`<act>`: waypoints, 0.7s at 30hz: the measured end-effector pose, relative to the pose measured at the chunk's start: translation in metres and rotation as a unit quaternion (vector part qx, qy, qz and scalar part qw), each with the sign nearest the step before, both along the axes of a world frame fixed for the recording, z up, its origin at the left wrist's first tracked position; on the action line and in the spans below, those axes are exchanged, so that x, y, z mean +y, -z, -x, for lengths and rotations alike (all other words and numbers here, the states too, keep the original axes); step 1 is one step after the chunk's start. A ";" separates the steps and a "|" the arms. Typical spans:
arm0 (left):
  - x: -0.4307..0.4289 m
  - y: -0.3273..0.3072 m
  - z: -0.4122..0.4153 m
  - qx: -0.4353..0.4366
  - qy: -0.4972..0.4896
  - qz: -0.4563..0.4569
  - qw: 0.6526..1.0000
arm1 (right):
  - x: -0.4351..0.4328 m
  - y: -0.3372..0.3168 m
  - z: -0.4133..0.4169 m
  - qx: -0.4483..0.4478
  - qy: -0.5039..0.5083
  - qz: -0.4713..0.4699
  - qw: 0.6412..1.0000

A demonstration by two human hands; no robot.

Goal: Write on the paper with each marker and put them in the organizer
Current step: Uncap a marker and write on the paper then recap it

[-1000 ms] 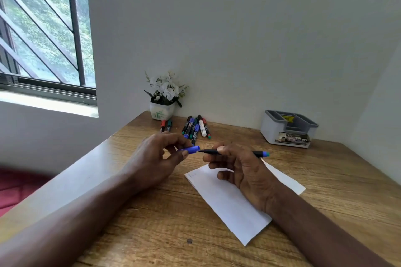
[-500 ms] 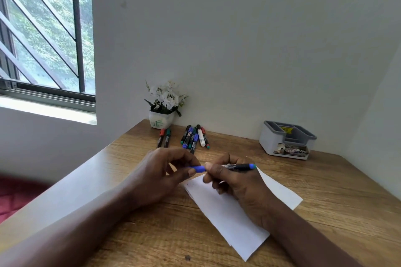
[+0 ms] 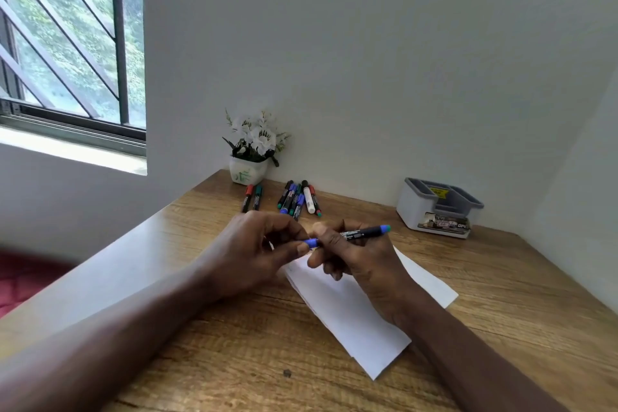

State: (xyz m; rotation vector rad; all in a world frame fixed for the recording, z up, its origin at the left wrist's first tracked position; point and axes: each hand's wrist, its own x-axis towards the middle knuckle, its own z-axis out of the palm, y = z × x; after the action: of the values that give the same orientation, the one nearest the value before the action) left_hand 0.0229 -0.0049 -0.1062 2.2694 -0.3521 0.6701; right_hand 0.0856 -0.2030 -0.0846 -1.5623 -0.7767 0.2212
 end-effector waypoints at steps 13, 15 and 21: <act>0.019 -0.002 -0.001 0.225 -0.149 -0.243 0.932 | -0.026 -0.003 -0.038 -0.050 0.173 -0.079 0.980; 0.020 0.001 -0.003 0.220 -0.147 -0.242 0.933 | -0.030 -0.001 -0.049 -0.073 0.239 -0.090 0.964; 0.023 0.001 -0.007 0.205 -0.141 -0.240 0.938 | -0.057 -0.038 -0.104 -0.084 0.374 -0.116 0.917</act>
State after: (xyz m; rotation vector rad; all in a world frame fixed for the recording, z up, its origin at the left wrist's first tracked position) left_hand 0.0295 0.0179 -0.1069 2.8854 0.0240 0.2411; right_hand 0.1899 -0.2604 -0.0470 -1.5510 -0.2719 -0.5543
